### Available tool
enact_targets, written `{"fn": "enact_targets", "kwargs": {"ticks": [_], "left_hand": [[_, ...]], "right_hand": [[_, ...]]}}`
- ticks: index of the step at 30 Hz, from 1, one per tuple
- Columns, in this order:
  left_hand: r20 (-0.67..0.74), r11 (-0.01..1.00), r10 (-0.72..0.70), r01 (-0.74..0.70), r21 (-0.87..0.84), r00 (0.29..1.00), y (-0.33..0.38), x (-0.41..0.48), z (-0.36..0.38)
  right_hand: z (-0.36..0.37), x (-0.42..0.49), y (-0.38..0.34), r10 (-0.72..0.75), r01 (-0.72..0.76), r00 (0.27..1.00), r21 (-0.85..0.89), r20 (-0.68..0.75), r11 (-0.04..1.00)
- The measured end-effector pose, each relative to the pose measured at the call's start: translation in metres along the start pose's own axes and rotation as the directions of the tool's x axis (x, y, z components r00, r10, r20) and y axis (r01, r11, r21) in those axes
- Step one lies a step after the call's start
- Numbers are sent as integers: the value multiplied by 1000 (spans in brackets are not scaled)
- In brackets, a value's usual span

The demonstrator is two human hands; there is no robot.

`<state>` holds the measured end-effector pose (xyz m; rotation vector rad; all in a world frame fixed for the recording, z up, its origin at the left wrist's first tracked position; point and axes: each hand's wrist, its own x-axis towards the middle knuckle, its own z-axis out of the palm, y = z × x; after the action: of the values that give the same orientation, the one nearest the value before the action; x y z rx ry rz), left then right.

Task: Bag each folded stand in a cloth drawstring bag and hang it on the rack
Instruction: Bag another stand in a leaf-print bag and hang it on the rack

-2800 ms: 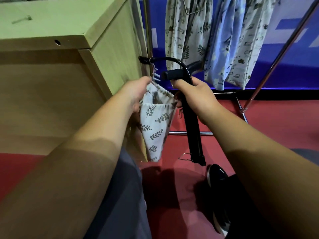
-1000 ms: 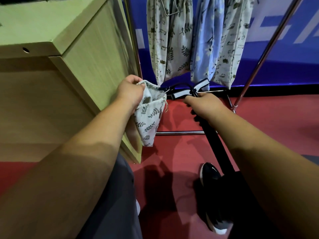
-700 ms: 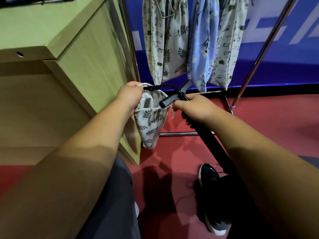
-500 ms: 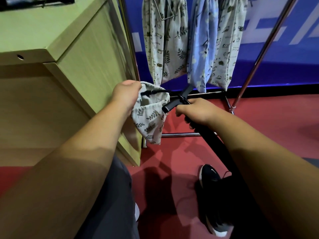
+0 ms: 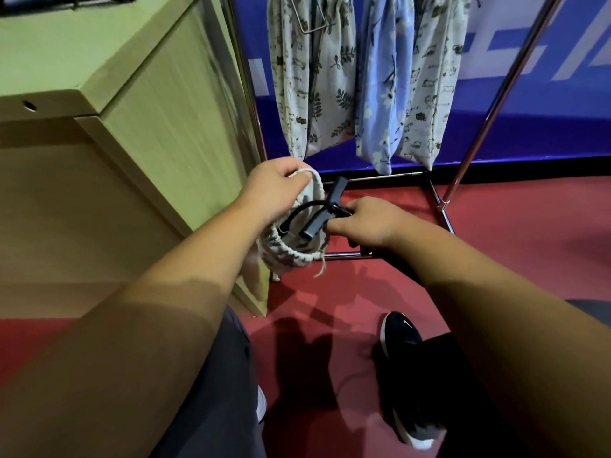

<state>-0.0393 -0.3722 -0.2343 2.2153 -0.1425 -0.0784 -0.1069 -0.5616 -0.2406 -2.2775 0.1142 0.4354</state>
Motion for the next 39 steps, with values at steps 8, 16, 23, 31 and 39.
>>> {"fn": "enact_targets", "kwargs": {"ticks": [8, 16, 23, 31, 39], "left_hand": [[-10, 990, -73, 74, 124, 997, -2, 1, 13], [3, 986, -161, 160, 54, 987, 11, -3, 4], [178, 978, 43, -78, 194, 983, 12, -7, 9], [237, 987, 124, -144, 68, 964, 16, -14, 0], [219, 974, 197, -217, 69, 956, 20, -24, -6]], "right_hand": [[-11, -3, -2, -14, 14, 1000, 157, 3, 987], [1, -18, 1, -110, 126, 968, -57, 226, 990], [8, -20, -15, -127, 140, 955, -30, 267, 990], [10, 2, 3, 12, -37, 977, 116, 214, 993], [2, 9, 3, 151, -189, 977, 285, 151, 940]]}}
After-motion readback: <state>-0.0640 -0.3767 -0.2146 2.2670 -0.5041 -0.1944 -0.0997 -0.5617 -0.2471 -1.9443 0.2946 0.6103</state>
